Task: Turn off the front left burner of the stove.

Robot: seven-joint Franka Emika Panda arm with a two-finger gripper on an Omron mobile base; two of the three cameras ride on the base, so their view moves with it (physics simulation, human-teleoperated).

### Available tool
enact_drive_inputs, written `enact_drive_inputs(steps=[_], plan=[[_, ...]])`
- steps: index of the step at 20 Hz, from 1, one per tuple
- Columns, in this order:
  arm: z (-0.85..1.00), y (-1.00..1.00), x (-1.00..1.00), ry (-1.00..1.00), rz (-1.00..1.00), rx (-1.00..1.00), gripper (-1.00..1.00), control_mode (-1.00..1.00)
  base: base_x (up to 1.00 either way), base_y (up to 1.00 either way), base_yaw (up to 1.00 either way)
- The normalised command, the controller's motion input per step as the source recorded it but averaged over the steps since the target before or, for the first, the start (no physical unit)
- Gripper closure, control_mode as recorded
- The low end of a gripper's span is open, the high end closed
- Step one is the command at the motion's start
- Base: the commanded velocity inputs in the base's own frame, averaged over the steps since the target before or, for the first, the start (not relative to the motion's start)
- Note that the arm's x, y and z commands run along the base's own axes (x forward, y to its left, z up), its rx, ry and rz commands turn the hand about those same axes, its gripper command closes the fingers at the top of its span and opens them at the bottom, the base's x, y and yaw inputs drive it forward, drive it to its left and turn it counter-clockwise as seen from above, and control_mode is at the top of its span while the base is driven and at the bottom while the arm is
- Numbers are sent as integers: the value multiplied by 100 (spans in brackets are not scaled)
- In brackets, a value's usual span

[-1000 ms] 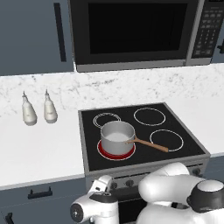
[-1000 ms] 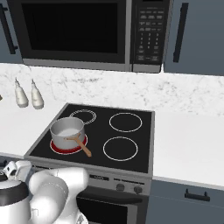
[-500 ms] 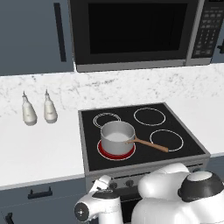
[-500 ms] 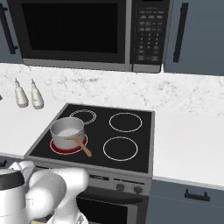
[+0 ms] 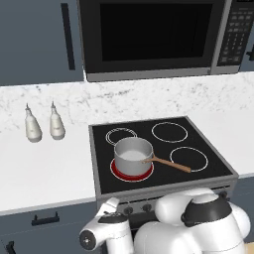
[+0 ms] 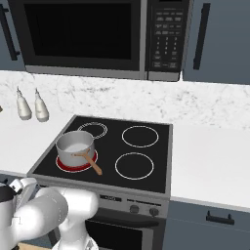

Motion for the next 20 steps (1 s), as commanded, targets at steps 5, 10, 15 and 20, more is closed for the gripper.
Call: enact_drive_inputs(steps=[5,10,15,20], plan=[[-11,6,7,-1,0,0,-100,-100,0,0,0],[-3,0,1,-2,0,0,-100,-100,0,0,0],[-6,-1,8,-4,0,0,-100,-100,0,0,0],[-7,-14,5,-10,2,0,-100,-100,0,0,0]])
